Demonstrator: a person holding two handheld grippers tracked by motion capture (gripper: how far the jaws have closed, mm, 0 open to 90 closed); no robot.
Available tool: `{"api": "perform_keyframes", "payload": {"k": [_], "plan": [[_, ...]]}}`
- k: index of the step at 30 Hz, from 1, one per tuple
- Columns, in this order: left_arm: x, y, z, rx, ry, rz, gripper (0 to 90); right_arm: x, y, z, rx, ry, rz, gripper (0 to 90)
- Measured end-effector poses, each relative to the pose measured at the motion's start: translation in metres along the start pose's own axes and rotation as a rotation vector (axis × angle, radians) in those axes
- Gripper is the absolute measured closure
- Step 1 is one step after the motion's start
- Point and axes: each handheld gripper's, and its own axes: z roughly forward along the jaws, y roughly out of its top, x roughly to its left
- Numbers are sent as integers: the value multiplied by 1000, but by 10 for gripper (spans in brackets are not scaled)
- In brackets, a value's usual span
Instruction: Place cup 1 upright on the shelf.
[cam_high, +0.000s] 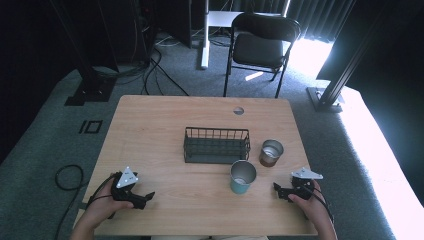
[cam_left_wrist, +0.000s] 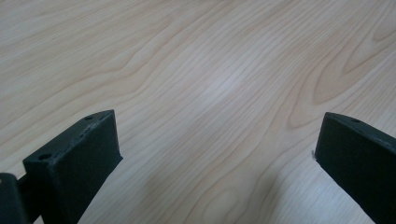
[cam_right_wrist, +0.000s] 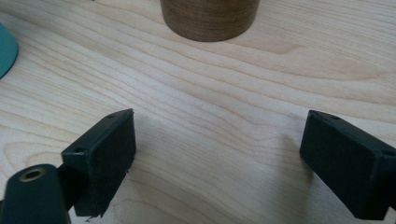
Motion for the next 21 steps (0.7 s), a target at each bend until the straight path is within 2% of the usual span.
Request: {"api": "perform_keyframes", "payload": {"k": [9,13,14,21], "plan": [[-14,16,14,16,-54,57,6,0,0,0,1,0,-1,102],[-19,21,19,17,-71,66,6,0,0,0,1,0,1,102],[-23,26,24,17,-87,83,6,0,0,0,1,0,1,102],[-36,37,34,-11,-133,120,6,0,0,0,0,0,1,102]]}}
